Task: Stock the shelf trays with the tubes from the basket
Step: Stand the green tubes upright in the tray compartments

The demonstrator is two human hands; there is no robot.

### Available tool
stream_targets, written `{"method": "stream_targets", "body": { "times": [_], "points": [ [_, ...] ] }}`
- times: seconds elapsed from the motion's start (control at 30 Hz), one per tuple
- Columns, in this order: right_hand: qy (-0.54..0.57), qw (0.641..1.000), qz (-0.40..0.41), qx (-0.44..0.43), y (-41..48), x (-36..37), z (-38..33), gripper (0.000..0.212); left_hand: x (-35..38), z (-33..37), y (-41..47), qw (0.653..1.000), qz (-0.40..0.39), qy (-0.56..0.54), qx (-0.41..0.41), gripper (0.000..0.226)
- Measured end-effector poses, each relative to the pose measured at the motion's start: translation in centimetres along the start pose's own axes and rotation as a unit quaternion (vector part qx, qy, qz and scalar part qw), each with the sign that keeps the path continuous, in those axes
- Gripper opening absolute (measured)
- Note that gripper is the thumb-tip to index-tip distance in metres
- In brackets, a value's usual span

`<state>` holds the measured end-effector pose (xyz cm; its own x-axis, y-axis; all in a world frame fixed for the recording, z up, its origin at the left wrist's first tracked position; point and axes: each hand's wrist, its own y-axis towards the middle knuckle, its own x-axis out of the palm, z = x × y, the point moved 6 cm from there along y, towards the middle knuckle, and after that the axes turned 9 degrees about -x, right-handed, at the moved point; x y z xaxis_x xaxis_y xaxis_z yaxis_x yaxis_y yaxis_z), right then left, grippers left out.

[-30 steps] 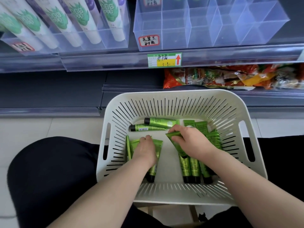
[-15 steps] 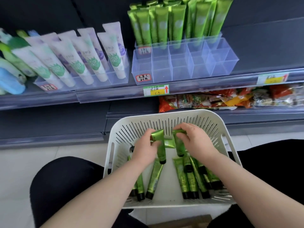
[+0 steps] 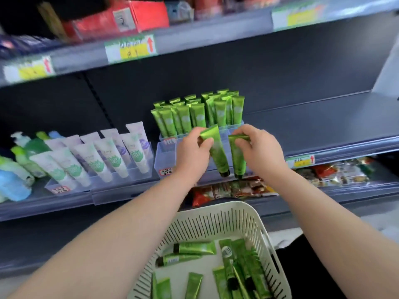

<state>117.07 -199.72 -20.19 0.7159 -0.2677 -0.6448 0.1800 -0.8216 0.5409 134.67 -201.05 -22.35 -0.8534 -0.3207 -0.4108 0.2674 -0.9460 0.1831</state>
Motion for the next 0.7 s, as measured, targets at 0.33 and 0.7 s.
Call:
{"method": "stream_targets", "body": {
  "times": [0.33, 0.7],
  "points": [
    [-0.003, 0.998, 0.057, 0.035, 7.3, -4.1, 5.4, 0.019, 6.5, 6.3, 9.3, 0.999, 0.006, 0.043, 0.024, 0.033],
    [-0.027, 0.998, 0.055, -0.026, 11.2, -2.6, 7.7, 0.017, 10.6, 3.0, 15.5, 0.984, -0.052, 0.168, 0.003, 0.022]
  ]
}}
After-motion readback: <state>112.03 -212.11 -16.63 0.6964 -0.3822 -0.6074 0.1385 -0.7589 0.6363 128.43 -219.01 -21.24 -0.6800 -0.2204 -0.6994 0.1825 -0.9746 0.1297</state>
